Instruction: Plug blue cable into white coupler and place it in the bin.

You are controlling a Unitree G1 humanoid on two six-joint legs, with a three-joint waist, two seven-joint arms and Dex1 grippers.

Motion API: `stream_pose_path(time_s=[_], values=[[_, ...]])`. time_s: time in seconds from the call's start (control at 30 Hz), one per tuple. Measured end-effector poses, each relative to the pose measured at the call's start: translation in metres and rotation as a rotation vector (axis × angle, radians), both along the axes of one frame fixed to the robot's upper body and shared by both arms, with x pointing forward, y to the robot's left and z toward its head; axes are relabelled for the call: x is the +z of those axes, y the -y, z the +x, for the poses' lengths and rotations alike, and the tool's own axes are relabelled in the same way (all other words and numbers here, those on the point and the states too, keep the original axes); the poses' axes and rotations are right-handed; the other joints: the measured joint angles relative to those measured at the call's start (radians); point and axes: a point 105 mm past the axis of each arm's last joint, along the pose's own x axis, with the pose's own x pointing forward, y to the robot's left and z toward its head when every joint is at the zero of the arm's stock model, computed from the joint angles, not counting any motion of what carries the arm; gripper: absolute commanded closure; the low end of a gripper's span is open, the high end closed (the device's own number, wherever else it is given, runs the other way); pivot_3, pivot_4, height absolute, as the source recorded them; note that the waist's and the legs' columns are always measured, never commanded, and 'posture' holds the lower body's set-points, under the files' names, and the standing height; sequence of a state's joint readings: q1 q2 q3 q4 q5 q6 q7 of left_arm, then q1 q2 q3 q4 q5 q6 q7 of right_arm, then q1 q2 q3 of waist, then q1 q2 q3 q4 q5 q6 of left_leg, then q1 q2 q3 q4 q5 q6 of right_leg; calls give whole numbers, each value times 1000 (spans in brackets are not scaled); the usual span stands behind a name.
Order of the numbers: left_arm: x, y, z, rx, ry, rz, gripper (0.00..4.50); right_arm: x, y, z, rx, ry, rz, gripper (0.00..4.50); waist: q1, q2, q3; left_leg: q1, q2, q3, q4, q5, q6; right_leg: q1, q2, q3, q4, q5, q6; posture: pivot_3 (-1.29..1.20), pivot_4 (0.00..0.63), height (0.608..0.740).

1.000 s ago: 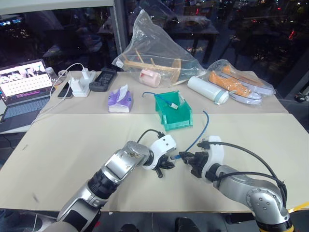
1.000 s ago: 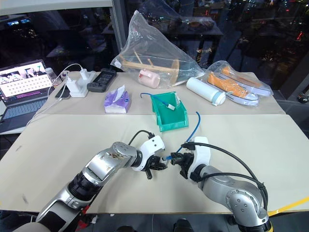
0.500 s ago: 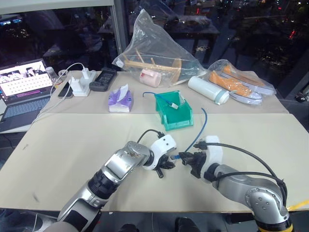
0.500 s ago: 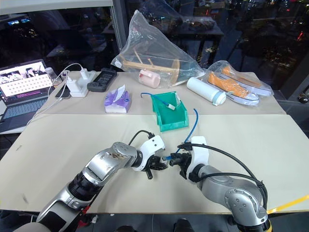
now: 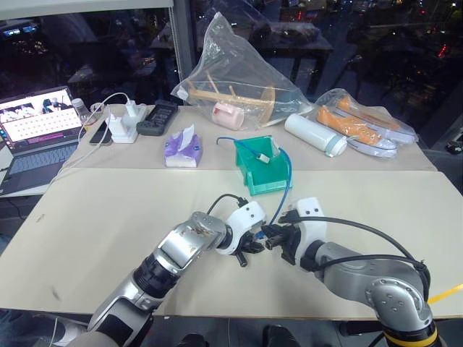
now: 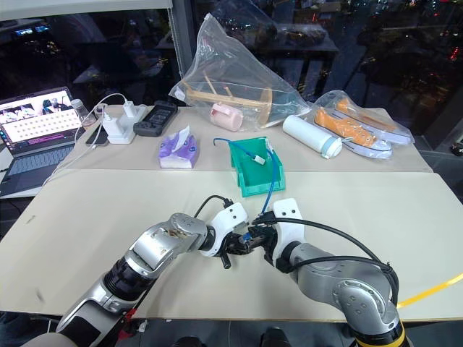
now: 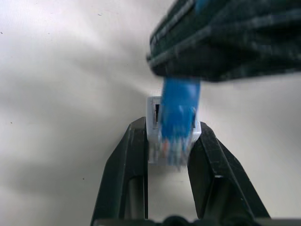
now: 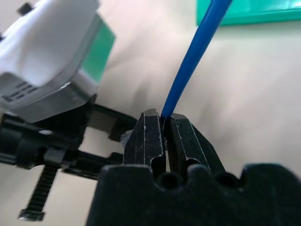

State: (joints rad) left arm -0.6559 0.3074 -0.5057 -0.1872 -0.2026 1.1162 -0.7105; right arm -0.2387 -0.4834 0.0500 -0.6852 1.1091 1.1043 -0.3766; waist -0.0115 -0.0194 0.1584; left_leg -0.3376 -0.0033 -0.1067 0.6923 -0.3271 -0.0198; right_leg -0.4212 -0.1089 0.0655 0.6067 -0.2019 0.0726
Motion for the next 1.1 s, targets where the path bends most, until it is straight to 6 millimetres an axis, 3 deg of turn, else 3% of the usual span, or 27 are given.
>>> stream_pose_path(time_s=[0.13, 0.2, 0.6, 0.9, 1.1], values=[[0, -1, 1, 3, 1, 2, 3835, 7, 30, 9, -98, 24, -16, 4500, 0, 0, 0, 0, 0, 0, 0, 0, 0, 0, 0, 0, 0, 0, 0, 0, 150, 740], [0, -2, 1, 5, 1, 2, 3835, 9, 35, 11, -115, 31, -20, 4500, -2, 0, 0, 0, 0, 0, -1, 0, 0, 0, 0, 0, 0, 0, 0, 0, 150, 740], [0, -2, 1, 7, -2, -4, 3835, 11, 12, 6, -45, 49, -35, 4500, -1, 0, 0, 0, 0, 0, -1, 0, 0, 0, 0, 0, -1, 0, 0, 0, 150, 740], [0, 0, -1, -1, -9, -16, 3835, 14, 12, 5, -15, 89, -164, 4500, -1, 0, 1, 0, 0, 0, -2, 0, 0, 0, 0, 0, -1, 0, 0, 0, 150, 740], [1, 2, -1, -5, -11, -22, 3835, 15, 5, 3, 13, 87, -149, 4500, 0, 0, 1, 0, 0, 0, -2, 0, 0, 0, 0, 0, -1, 0, 0, 0, 150, 740]])
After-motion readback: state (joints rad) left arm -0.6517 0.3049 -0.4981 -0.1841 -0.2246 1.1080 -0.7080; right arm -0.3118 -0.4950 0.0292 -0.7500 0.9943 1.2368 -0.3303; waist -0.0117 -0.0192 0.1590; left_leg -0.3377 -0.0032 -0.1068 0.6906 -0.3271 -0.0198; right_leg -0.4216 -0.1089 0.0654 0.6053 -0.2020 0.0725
